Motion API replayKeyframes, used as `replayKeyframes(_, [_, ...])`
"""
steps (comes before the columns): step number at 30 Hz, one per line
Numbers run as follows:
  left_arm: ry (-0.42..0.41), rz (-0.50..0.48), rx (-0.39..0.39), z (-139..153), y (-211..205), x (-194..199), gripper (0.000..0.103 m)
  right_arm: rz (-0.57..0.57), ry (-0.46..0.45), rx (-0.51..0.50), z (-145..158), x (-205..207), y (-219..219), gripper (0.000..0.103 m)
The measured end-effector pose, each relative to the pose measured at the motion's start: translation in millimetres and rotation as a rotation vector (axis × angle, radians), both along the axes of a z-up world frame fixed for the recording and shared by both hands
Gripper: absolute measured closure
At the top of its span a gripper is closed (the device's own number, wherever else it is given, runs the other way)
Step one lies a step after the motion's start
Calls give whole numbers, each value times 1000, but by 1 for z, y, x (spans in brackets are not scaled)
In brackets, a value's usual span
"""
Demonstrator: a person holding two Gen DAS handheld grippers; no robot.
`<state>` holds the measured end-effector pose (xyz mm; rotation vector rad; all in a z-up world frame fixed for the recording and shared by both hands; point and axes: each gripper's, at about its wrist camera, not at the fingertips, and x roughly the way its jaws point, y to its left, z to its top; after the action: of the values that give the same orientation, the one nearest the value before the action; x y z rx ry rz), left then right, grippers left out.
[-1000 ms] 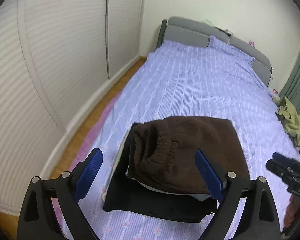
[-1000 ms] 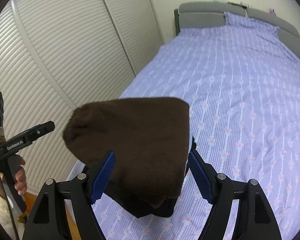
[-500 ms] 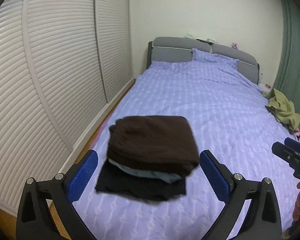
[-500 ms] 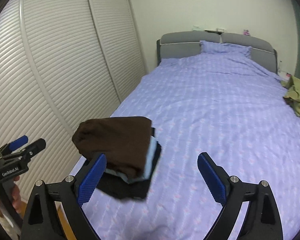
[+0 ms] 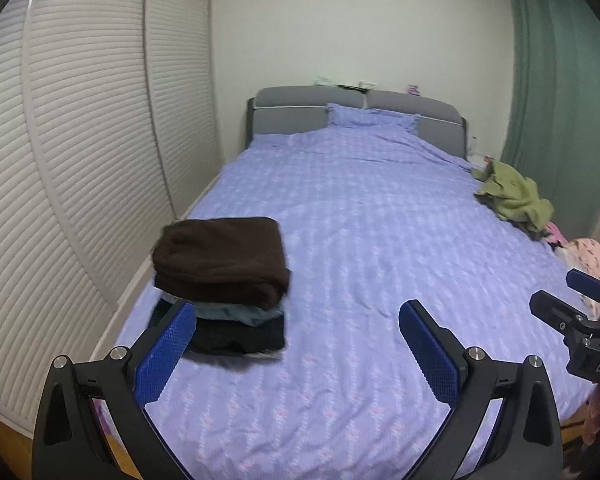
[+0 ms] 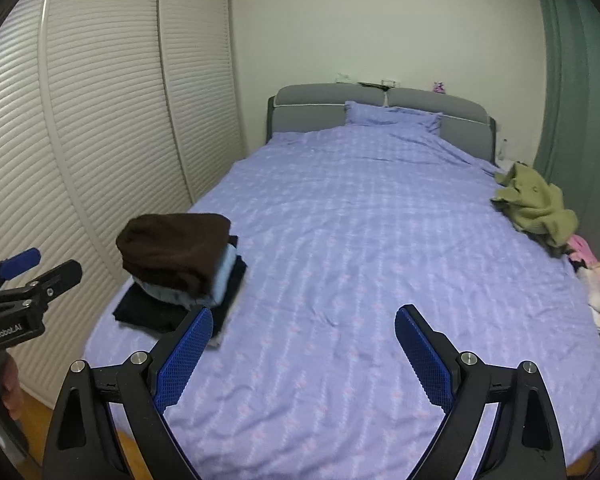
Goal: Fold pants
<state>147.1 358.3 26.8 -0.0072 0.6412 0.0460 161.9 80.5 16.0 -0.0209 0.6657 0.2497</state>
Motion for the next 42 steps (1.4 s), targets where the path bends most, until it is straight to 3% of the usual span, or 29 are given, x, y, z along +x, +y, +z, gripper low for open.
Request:
replayKeyframes(10, [20,-40,-18,-4,-60,-65,0,-42,2,10,-4,-73,-62,9])
replayKeyframes(18, [29,-54,-17,-2,-88,-100,0,-50,6,28,-6,-108,-93,9])
replayKeyframes(30, [13,-80,-13,10,-113,-122,0,-73,-20,40,0,-143,-122,9])
replayKeyframes(42, [3,-94,-7,14,-120,-124,0,-90,-33,47,4,-148,-131,9])
